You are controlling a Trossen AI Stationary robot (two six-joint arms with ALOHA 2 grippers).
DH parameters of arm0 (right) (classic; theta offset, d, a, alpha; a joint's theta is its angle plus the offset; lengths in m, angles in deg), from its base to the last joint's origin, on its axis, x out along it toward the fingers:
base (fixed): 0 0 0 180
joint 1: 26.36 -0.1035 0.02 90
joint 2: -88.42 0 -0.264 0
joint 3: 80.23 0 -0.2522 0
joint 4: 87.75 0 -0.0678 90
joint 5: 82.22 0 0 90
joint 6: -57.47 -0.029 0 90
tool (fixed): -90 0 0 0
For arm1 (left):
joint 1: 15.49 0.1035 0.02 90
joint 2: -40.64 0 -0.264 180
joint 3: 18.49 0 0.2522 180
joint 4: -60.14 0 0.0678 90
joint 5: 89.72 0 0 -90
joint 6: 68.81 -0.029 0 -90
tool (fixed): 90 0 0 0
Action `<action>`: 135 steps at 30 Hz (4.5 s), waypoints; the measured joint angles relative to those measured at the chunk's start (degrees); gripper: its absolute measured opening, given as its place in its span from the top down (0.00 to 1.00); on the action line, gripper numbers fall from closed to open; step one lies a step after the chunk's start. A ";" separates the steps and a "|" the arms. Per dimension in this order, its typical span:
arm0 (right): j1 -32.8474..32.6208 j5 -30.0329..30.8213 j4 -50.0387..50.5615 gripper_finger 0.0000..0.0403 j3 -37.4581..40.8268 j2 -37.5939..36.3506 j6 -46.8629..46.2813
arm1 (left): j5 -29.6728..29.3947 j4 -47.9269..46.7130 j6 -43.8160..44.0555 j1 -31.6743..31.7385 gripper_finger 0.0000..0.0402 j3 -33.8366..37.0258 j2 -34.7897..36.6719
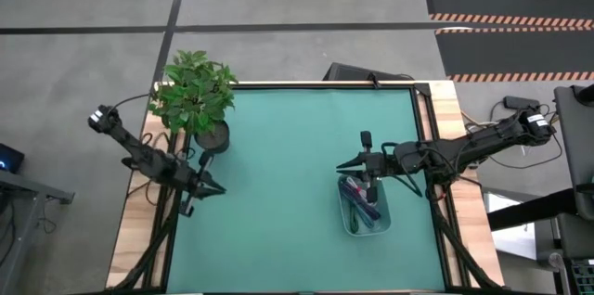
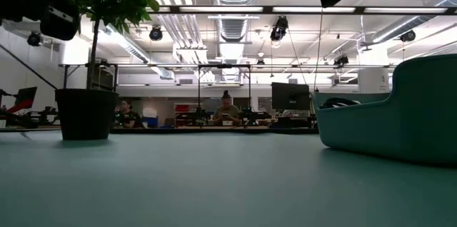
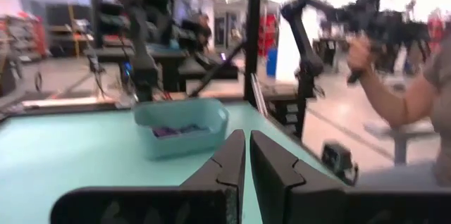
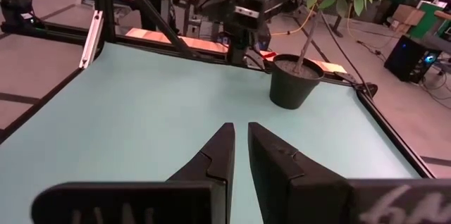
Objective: Pick and place USB-C Cables
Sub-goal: Return to Home Position
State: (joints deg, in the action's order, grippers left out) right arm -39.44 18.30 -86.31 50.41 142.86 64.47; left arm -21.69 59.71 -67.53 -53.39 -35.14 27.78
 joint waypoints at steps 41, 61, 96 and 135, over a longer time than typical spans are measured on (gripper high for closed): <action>0.00 0.02 0.06 0.92 0.00 0.06 1.08 | 9.06 -14.71 0.85 21.08 0.98 0.90 5.45; -0.01 -0.46 -1.88 0.92 1.15 -4.94 11.37 | 4.55 -13.41 2.76 21.08 0.98 0.96 4.34; 12.95 -8.96 0.45 0.92 22.32 -44.14 19.24 | 4.59 -12.44 2.78 21.08 0.98 1.03 2.84; 14.36 -21.00 -3.93 0.92 34.93 -52.42 -10.01 | 4.68 -12.29 2.78 21.07 0.98 1.02 1.25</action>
State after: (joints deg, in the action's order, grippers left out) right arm -25.08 -2.70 -90.24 85.34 90.44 54.46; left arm -17.02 47.41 -64.75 -32.33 -34.12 29.03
